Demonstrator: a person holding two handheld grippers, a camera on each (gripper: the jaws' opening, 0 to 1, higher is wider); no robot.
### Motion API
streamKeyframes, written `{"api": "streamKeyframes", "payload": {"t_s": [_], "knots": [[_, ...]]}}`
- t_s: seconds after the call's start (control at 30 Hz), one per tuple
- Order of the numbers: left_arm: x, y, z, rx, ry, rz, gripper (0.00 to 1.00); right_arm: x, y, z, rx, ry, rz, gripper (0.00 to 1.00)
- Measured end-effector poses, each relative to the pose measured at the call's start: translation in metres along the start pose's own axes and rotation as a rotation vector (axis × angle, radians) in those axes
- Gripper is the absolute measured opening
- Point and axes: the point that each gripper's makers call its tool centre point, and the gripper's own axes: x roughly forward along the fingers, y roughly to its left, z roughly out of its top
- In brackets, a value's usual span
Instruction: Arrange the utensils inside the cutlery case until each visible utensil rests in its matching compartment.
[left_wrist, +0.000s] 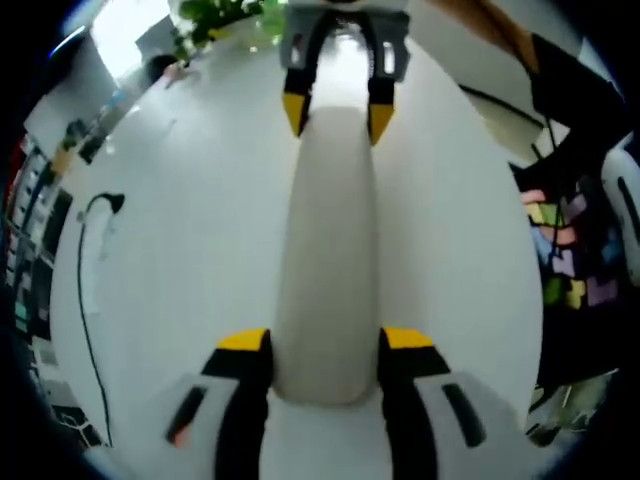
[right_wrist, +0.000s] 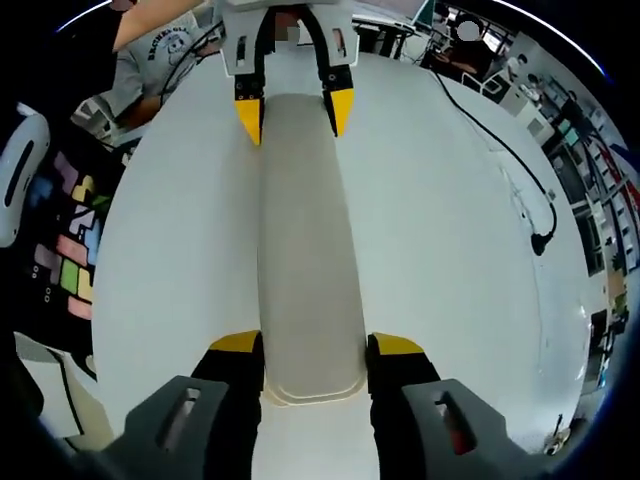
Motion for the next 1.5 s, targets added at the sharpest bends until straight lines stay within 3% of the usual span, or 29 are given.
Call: {"api": "streamKeyframes", "payload": {"t_s": [0.73,1.2,1.5], "knots": [[0.013,0.013,-0.007,0.052,0.082,0.041,0.43,0.01,-0.008,-0.003,0.009,0.064,-0.001,0.41],[0.015,0.02,-0.006,0.021,0.085,0.058,0.43,0.016,-0.012,-0.006,-0.011,0.105,-0.007,0.42],[0.015,0.02,-0.006,0.015,0.082,0.056,0.43,0.014,-0.014,-0.007,-0.016,0.088,-0.013,0.42]]}}
